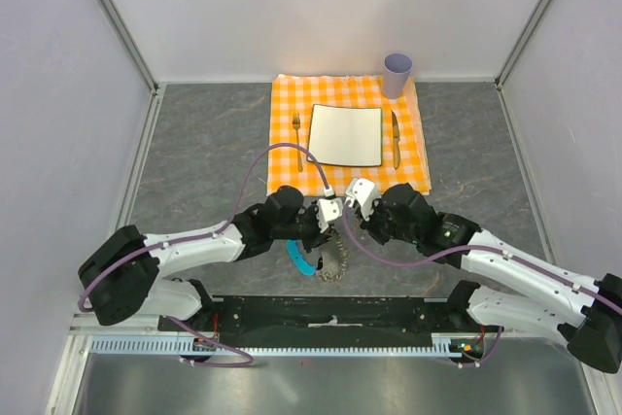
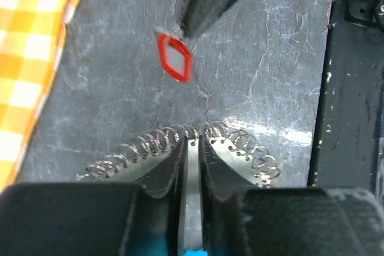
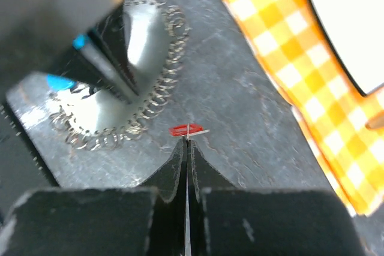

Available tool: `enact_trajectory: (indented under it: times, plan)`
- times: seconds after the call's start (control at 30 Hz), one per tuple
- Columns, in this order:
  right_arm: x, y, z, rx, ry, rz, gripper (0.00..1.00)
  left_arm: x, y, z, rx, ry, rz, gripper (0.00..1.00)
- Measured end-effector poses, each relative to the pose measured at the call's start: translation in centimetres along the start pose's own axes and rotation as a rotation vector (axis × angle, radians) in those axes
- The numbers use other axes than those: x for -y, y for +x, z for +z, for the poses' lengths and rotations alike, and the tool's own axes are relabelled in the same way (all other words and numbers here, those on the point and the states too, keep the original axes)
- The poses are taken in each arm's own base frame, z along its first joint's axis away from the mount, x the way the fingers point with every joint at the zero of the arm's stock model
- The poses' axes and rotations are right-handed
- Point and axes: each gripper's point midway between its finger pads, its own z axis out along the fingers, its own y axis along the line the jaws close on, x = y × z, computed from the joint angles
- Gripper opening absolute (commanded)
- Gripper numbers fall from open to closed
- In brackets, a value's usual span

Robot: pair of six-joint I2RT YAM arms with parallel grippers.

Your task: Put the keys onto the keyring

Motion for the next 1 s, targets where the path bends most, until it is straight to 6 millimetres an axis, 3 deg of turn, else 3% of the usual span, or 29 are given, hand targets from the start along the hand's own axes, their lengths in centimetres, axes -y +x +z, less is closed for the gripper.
enact_trajectory:
  times: [0.07, 0.3, 0.43, 0.67, 0.83, 1.0]
  plan:
    - [1.0, 0.0, -0.2, -0.002, 0.065, 0.036, 0.0, 0.2, 0.3, 0.4, -0.032, 0.002, -0.044, 0.29]
    - [5.1, 0.8, -1.2, -0.005, 0.31, 0.158, 0.0, 2.3, 2.9, 0.6, -0.172, 0.003, -0.185, 0.32]
    - [6.5, 1.2, -1.8, 0.007, 0.396, 0.213, 0.0, 1.2, 4.6, 1.2, -0.276, -0.074, -0.269, 0.32]
    - [7.1, 1.7, -2.0, 0.023, 0.436, 0.242, 0.0, -0.1, 8.2, 1.3, -0.448, -0.199, -0.363, 0.38]
    - [7.3, 1.9, -1.9, 0.025, 0.443, 0.247, 0.0, -1.9, 8.3, 1.5, -0.48, -0.295, -0.405, 0.4]
    - [7.6, 2.0, -1.7, 0.029, 0.451, 0.253, 0.0, -5.6, 9.0, 0.2, -0.477, -0.413, -0.499, 0.4]
